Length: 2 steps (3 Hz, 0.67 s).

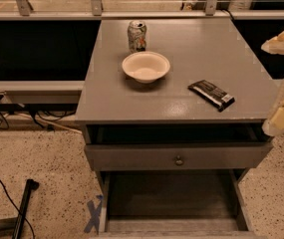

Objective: Place 7up can into middle drawer

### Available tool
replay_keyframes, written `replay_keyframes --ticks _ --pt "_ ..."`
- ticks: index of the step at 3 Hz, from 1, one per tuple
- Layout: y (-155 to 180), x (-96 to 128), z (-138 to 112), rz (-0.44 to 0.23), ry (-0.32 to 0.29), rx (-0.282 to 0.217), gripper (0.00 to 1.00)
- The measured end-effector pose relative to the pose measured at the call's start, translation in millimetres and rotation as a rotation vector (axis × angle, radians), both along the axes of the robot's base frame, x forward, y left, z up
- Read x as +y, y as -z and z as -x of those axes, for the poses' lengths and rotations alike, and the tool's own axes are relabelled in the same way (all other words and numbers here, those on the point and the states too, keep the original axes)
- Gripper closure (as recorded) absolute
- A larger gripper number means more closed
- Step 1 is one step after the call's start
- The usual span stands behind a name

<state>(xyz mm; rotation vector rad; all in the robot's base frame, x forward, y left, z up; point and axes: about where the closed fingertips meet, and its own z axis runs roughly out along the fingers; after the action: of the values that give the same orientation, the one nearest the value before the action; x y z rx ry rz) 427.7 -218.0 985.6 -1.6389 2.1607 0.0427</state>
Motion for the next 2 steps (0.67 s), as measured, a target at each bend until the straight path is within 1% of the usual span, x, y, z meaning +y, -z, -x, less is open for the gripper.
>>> replay_keyframes --ticks 1,2 --pt "0.0 0.0 0.0 0.000 0.000 0.000 0.00" --pt "1.1 12.3 -34.8 -0.052 -0.038 -0.053 0.00"
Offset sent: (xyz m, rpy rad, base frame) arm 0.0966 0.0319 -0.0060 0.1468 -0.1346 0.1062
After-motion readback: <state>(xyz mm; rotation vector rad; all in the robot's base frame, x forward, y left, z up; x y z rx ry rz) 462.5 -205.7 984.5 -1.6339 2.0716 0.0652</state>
